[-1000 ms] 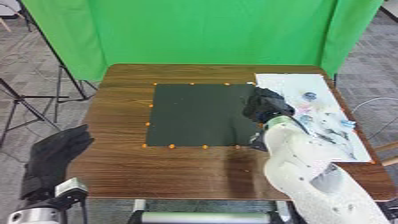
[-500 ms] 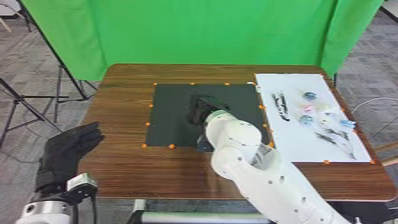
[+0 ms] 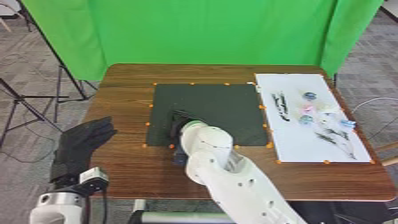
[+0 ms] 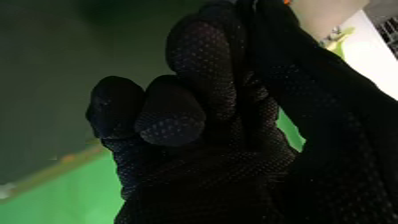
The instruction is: Arrange flowers
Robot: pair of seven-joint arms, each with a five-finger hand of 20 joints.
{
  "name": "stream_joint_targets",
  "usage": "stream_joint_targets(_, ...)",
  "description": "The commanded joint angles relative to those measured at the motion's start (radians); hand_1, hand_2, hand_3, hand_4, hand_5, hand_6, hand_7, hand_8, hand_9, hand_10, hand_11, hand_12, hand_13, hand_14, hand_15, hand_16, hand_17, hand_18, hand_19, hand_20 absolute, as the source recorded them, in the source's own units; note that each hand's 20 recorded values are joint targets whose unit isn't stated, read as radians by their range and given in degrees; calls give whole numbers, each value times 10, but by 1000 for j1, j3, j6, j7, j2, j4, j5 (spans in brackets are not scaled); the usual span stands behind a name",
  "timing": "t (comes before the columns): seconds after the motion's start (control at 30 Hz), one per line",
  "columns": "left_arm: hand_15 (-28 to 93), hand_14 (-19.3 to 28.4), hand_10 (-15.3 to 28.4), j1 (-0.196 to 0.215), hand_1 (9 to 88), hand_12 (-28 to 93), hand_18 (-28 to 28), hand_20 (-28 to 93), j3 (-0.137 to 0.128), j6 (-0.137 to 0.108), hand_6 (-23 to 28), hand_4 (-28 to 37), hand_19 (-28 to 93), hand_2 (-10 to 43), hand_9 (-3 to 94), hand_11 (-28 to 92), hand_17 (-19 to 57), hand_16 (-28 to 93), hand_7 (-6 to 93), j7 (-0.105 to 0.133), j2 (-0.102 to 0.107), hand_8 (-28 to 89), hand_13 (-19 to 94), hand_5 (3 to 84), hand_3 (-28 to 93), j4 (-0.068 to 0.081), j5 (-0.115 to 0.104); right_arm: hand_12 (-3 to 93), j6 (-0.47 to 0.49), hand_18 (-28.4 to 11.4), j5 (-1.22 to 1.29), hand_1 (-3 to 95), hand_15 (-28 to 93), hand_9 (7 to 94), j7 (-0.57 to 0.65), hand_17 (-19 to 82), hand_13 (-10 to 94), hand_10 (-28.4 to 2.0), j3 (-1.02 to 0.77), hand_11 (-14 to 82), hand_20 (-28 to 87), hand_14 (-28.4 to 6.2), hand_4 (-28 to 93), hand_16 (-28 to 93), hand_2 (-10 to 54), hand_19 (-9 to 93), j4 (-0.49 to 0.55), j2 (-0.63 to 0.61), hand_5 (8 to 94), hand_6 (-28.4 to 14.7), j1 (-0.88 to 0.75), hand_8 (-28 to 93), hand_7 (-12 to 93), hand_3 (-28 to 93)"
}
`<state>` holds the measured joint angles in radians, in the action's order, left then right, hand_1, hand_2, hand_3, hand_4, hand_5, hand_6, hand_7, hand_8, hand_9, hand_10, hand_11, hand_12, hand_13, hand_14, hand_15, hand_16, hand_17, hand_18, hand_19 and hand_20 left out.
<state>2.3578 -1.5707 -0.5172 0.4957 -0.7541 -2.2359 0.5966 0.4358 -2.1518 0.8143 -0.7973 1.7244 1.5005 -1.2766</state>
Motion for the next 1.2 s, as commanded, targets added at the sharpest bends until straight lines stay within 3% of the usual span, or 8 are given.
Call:
stream_joint_targets(0.03, 657, 284, 231, -2, 283, 102, 242, 80, -7, 4, 155, -185, 642, 77, 456, 369, -71, -141, 202, -14, -14, -99, 309, 540, 796, -1, 14, 298, -21, -235, 59, 511, 805, 791, 68, 506, 750, -170, 6, 538, 430, -123, -273, 312, -33, 932, -38, 16, 677, -33, -2, 203, 554, 756)
stream_joint_targets(0.27, 657, 284, 231, -9, 284, 102, 242, 79, -3, 5, 155, -186, 643, 78, 457, 369, -71, -141, 202, -14, -15, -100, 309, 540, 795, 2, 14, 289, -32, -235, 76, 494, 798, 802, 92, 511, 754, -162, 7, 530, 416, -125, -265, 308, -45, 932, -44, 18, 689, -28, 2, 188, 561, 744)
stream_joint_targets(0.7, 658, 284, 231, -7, 285, 102, 243, 77, -7, 10, 156, -185, 644, 78, 457, 370, -71, -141, 202, -24, -22, -100, 309, 540, 796, 2, 19, 284, -207, -239, 41, 456, 787, 836, 134, 544, 782, -154, 80, 519, 406, -117, -265, 298, -37, 932, -82, -11, 730, -21, 66, 186, 549, 738)
stream_joint_targets(0.77, 658, 284, 232, -4, 284, 102, 243, 77, -14, 8, 155, -185, 644, 78, 457, 370, -71, -141, 203, -33, -28, -100, 309, 540, 797, 0, 29, 284, -205, -239, 36, 451, 785, 842, 132, 547, 787, -153, 87, 517, 405, -114, -264, 297, -36, 932, -77, -18, 739, -20, 69, 185, 543, 743)
stream_joint_targets(0.8, 657, 284, 231, 5, 285, 102, 243, 76, -17, 9, 156, -185, 645, 78, 457, 370, -71, -141, 203, -23, -25, -100, 309, 540, 797, 0, 23, 283, -203, -239, 44, 450, 785, 847, 131, 548, 791, -152, 87, 515, 406, -112, -263, 297, -37, 932, -73, -20, 743, -20, 68, 185, 541, 745)
stream_joint_targets(1.0, 657, 284, 231, -5, 285, 102, 243, 74, -9, 11, 155, -184, 645, 79, 457, 371, -71, -141, 204, -35, -30, -100, 309, 540, 797, 2, 27, 288, -193, -241, 48, 432, 782, 850, 138, 552, 794, -151, 77, 512, 409, -112, -257, 301, -46, 932, -68, -17, 748, -21, 60, 188, 533, 749)
stream_joint_targets(1.13, 658, 284, 231, 33, 286, 102, 242, 73, -26, -1, 156, -184, 646, 79, 457, 371, -71, -141, 203, -21, -33, -100, 309, 540, 797, -8, 20, 289, -197, -242, 40, 407, 781, 851, 130, 552, 793, -152, 73, 510, 409, -113, -253, 303, -39, 932, -26, -41, 752, -25, 52, 182, 524, 755)
stream_joint_targets(1.2, 658, 284, 231, 88, 285, 102, 242, 73, -62, -10, 156, -183, 646, 79, 457, 370, -71, -141, 204, -8, -34, -100, 309, 539, 798, -20, 9, 290, -198, -243, -5, 365, 778, 848, 100, 551, 792, -155, 78, 506, 408, -115, -247, 309, -10, 932, 4, -61, 754, -34, 56, 110, 525, 764)
